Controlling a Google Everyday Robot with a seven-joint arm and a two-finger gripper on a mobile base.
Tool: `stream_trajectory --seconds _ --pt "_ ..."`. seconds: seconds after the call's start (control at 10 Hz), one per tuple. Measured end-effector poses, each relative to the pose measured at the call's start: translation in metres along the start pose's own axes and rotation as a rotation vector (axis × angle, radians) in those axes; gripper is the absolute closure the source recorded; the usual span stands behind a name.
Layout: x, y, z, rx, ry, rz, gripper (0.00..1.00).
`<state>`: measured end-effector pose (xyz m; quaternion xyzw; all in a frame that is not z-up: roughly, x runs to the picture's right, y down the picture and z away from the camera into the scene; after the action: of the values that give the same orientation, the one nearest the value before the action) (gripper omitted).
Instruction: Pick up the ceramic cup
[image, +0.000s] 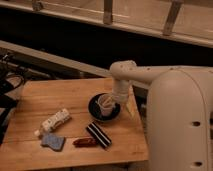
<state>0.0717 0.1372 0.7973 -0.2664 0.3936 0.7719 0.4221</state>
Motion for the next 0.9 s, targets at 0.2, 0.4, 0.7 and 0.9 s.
stream_trajectory --seconds 0.2,0.4,0.7,0.9 --pt "0.007 0.006 0.008 -0.012 0.008 -0.014 0.04" --pt "0.01 0.008 0.009 -0.028 0.019 -0.042 0.23" --pt "0.018 0.022 0.01 -0.053 0.034 -0.099 0.53" --pt "0.019 0.028 0.007 -0.072 0.032 -0.12 0.73"
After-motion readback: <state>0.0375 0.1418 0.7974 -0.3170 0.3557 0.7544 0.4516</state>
